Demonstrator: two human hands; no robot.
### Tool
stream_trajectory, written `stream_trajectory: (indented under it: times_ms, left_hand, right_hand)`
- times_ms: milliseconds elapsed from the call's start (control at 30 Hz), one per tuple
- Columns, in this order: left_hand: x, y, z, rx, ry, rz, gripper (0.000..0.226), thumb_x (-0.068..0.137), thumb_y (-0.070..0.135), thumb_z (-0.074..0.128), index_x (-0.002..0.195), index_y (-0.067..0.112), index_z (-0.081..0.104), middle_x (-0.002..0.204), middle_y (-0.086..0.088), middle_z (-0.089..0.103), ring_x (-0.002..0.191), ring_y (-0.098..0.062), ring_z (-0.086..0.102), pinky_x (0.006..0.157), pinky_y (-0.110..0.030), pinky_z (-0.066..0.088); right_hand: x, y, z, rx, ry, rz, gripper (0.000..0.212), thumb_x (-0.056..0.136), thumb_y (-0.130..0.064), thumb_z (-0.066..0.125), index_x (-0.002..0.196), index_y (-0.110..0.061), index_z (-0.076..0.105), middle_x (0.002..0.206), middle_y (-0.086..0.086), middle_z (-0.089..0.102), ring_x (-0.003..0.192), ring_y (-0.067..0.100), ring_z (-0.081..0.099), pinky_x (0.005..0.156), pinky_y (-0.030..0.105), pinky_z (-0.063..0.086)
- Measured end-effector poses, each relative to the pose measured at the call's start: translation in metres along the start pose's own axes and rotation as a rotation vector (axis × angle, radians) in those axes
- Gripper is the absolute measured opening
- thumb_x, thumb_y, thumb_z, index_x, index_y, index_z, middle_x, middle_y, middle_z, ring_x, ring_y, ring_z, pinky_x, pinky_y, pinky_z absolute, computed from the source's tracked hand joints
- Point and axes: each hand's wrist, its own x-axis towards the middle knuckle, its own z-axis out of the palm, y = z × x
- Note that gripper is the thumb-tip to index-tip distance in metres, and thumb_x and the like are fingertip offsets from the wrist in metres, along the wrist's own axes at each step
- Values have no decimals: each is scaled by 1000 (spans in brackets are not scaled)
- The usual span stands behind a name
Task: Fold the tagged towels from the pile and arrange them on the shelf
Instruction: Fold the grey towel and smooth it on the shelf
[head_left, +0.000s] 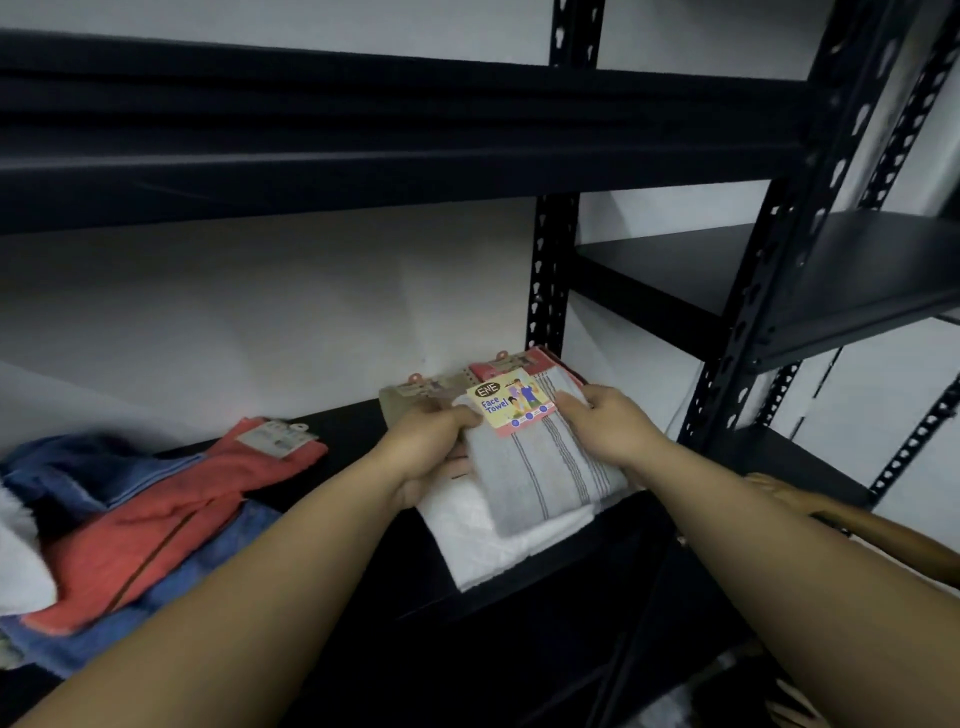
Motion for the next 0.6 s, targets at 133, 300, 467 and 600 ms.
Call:
stream_trajectory:
  times_ms: [133,300,467,600]
  left_hand:
    - [26,0,27,-90,-7,-61,19,101,4,59,119,4,64,107,-13,78,105,-26,75,97,-46,59]
    - [57,-3,54,8,-1,-51,20,98,6,67,117,1,67,106,-15,78,98,-26,77,87,-42,63]
    - [73,-9,66,223,-25,-4,15,90,6,78,104,5,73,107,-14,78,98,-27,77,93,-47,61]
    - [70,-9,69,432,11,64,13,87,9,81,88,12,69,93,-13,78,81,-22,77,77,-36,64]
  right_hand:
    - [16,-6,-20,-25,-45,88,77,100,-73,35,146,-13,51,140,7,60,118,23,56,89,30,38]
    - [40,9,-36,-349,11,63,112,78,-94,45,157,-16,30,146,12,57,130,31,57,91,37,49]
    - [60,25,-43,-593,-104,113,121,74,-99,36,160,-14,26,151,13,52,135,32,54,104,44,50]
    - [66,38,-36,-701,-174,138,119,74,-101,29,158,-16,26,149,12,53,131,31,56,103,46,50]
